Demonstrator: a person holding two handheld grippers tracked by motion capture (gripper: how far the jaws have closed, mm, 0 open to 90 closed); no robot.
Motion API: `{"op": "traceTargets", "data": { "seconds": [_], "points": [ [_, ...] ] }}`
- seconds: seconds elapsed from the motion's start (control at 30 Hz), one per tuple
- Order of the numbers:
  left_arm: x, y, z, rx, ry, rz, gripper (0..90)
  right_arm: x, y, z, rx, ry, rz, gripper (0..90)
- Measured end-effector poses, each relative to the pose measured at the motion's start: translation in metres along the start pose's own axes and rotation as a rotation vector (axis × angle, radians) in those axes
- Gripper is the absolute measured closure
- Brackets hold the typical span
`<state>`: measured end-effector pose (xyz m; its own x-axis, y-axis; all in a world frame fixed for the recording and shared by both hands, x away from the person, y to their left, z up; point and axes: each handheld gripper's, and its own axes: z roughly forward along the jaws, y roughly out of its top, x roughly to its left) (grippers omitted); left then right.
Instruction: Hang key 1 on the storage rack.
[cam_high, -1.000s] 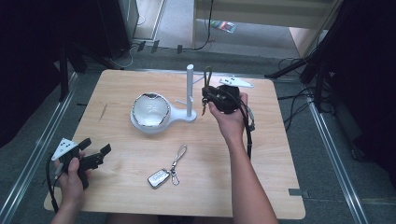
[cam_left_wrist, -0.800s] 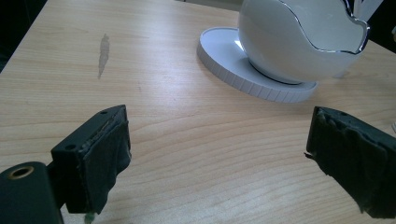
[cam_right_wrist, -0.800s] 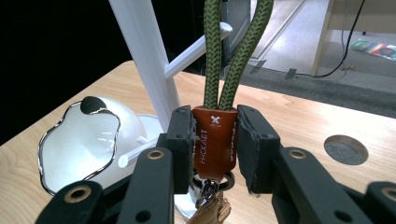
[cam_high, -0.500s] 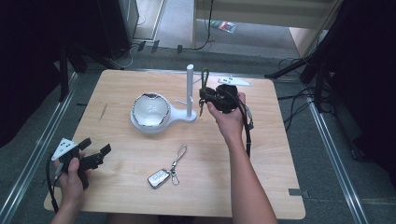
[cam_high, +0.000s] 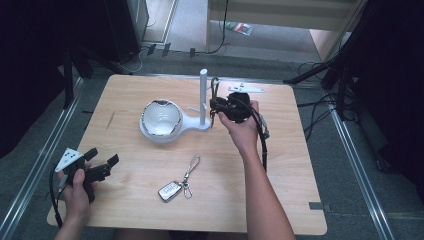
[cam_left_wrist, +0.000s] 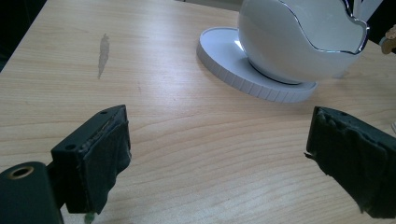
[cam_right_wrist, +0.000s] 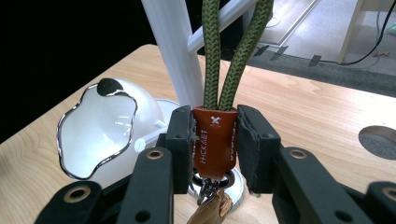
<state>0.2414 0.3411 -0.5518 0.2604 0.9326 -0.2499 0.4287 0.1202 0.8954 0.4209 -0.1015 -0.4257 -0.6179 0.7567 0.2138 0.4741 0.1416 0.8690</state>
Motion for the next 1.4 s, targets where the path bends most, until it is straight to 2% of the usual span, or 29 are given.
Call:
{"op": "traceTargets", "data": {
  "seconds": [0.37, 0.63, 0.7, 1.07, 1.27, 1.3, 1.4],
  "points": [
    [0.0, 0.0, 0.0, 0.0, -0.001, -0.001, 6.9, 0.006, -0.005, 0.007, 0.044, 0.01, -0.034, 68.3],
    [0.0, 0.0, 0.0, 0.0, -0.001, -0.003, 6.9, 0.003, -0.013, 0.002, 0.027, -0.019, -0.007, 63.0],
    [0.0, 0.0, 0.0, 0.002, -0.001, -0.002, 6.9, 0.004, -0.013, -0.001, 0.035, -0.027, -0.015, 62.4],
    [0.0, 0.0, 0.0, 0.004, -0.001, 0.001, 6.9, 0.022, -0.02, -0.014, 0.091, -0.112, -0.096, 59.2],
    [0.0, 0.0, 0.0, 0.004, 0.0, 0.0, 6.9, 0.031, -0.028, -0.019, 0.121, -0.132, -0.088, 57.8],
    [0.0, 0.0, 0.0, 0.003, 0.001, -0.001, 6.9, 0.036, -0.032, -0.021, 0.14, -0.15, -0.083, 57.1],
    [0.0, 0.0, 0.0, 0.003, 0.002, 0.001, 6.9, 0.042, -0.036, -0.024, 0.158, -0.161, -0.057, 56.4]
  ]
}}
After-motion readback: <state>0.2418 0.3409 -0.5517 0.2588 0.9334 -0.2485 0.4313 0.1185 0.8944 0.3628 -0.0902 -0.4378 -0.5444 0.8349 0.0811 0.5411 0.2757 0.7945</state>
